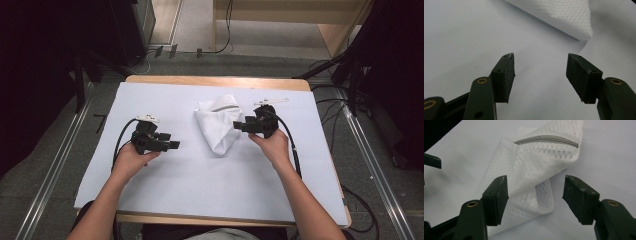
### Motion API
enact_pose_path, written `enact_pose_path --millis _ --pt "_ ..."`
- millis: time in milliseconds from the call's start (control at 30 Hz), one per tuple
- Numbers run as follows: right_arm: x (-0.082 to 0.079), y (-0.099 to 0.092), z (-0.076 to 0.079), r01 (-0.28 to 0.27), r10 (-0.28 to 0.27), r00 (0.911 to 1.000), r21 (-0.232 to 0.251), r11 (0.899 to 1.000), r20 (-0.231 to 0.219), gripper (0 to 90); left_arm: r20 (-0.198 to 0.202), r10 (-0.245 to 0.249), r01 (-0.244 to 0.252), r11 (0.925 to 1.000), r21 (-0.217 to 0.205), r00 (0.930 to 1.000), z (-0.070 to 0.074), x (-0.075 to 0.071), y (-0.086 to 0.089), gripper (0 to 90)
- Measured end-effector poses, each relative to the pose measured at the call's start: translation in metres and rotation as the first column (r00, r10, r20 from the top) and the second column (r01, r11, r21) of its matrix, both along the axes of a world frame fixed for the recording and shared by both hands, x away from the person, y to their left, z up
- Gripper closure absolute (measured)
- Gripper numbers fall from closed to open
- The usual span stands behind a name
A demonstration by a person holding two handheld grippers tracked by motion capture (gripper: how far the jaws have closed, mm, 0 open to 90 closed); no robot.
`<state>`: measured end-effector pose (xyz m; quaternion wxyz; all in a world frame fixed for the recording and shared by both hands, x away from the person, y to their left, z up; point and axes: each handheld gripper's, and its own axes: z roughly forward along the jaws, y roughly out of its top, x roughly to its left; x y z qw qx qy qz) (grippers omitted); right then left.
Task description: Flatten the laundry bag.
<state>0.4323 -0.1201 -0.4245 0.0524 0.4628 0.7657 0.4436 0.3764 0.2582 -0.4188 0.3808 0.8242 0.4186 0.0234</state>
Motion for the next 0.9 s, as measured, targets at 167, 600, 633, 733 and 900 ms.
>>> enact_pose_path --millis 167,600,633,733,900 --pt "0.009 0.008 -0.003 0.008 -0.008 0.9999 -0.034 0.999 0.006 33.6 -0.001 -0.002 0.002 1.0 0.0 1.0 0.0 0.001 0.001 41.1" --pt "0.015 0.027 -0.002 -0.017 0.017 0.9998 -0.008 1.0 0.006 81.9 0.005 0.021 -0.021 0.9998 0.003 0.9998 0.001 0.0 0.005 41.5" --pt "0.012 0.031 0.006 -0.031 0.031 0.9993 -0.009 0.999 0.022 82.9 0.005 0.026 -0.026 0.9997 0.003 0.9997 0.002 0.001 0.007 41.5" --pt "0.01 0.037 0.011 -0.052 0.053 0.9979 -0.013 0.999 0.038 82.9 0.004 0.033 -0.033 0.9994 0.01 0.9994 0.003 0.001 0.009 41.6" --pt "0.003 0.057 0.018 -0.11 0.11 0.9929 -0.008 0.994 0.046 82.2 0.017 0.059 -0.059 0.9981 0.02 0.9981 0.004 0.001 0.015 41.9"
